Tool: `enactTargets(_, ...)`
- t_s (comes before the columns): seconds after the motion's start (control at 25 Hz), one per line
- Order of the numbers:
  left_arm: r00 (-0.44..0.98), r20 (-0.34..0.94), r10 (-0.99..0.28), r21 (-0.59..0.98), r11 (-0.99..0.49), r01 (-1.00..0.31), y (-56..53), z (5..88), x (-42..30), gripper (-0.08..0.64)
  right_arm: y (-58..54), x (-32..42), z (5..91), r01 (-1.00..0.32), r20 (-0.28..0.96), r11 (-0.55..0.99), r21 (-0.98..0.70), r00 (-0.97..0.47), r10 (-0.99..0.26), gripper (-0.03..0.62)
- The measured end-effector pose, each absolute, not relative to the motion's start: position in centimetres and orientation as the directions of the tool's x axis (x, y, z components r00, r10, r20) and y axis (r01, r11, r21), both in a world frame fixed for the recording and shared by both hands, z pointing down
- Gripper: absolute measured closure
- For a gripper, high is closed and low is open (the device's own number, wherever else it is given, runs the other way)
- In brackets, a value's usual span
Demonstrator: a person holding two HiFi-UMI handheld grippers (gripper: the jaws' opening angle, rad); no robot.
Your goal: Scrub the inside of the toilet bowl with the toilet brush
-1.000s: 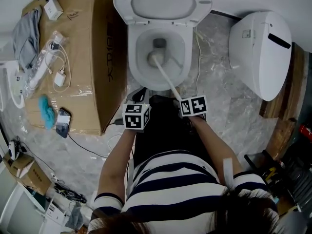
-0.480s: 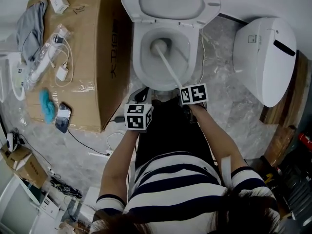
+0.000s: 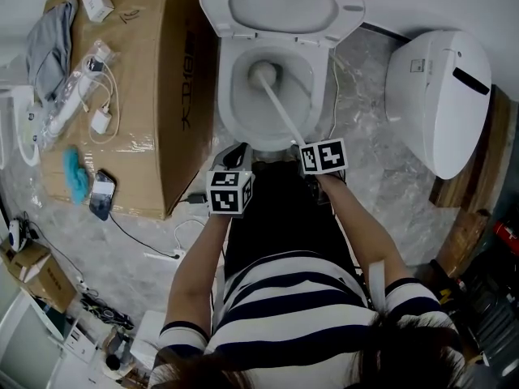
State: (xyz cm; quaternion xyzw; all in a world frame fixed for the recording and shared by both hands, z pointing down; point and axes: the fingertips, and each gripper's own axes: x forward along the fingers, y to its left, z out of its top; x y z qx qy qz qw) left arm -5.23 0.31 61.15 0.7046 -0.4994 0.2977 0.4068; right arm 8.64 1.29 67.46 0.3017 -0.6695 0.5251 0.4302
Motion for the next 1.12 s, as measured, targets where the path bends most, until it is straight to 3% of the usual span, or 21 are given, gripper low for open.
enactTargets(0.68, 0.268, 0.827, -0.495, 0.242, -0.118, -0.963, -0.6, 60.3, -7.1, 0.560, -1.2, 8.8, 66.3, -0.827, 0.899, 0.379, -0.416, -0.436, 0.036, 0.508)
enactTargets(1.12, 0.295, 0.820, -0.491, 0.250, -0.157, -0.955, -1.1, 59.9, -6.4, 0.560, -1.5, 10.9, 65.7, -0.873, 0.917, 0.318, -0.371, -0.398, -0.022, 0.508)
